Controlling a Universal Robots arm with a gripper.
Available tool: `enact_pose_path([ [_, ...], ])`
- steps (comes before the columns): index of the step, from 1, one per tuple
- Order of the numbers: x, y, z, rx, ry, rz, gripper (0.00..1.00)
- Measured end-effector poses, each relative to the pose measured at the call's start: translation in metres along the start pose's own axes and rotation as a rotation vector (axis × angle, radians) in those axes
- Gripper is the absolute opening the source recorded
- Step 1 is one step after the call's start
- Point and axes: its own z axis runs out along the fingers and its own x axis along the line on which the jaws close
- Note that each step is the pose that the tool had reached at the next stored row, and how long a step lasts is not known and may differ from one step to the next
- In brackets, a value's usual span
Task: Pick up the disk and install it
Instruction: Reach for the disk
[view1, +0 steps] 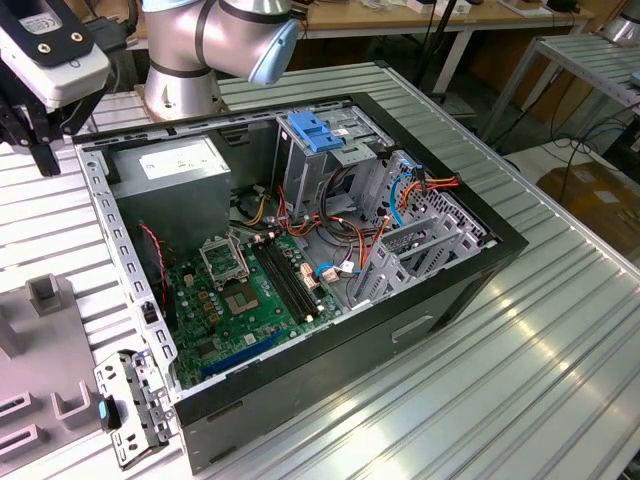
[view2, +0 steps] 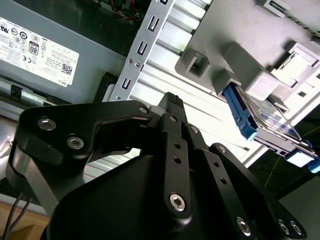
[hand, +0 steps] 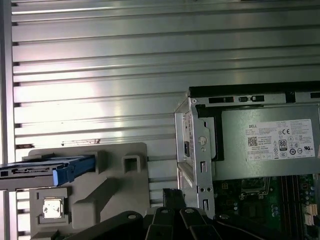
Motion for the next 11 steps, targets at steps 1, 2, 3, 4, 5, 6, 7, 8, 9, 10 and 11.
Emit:
enact_pose_path([
  [1,0.0014,-0.0001,0.0000,0.0000,0.0000,0.000,0.11],
  [2,0.0024,-0.0002,0.0000,0.0000,0.0000,0.000,0.11],
  [3,0.0034,-0.0003,0.0000,0.0000,0.0001,0.000,0.11],
  [4,0.0043,-0.0003,0.0000,0.0000,0.0001,0.000,0.11],
  [5,0.0052,-0.0004,0.0000,0.0000,0.0000,0.000,0.11],
  [6,0.0067,-0.0005,0.0000,0.0000,0.0000,0.000,0.11],
  [7,0.0081,-0.0006,-0.0001,0.0000,0.0001,0.000,0.11],
  [8,0.0097,-0.0007,-0.0001,0.0000,0.0001,0.000,0.11],
  [9,0.0110,-0.0008,-0.0001,0.0000,0.0002,0.000,0.11],
  [10,0.0119,-0.0009,-0.0001,0.0000,0.0001,0.000,0.11],
  [11,0.0144,-0.0011,-0.0001,0.0000,0.0001,0.000,0.11],
])
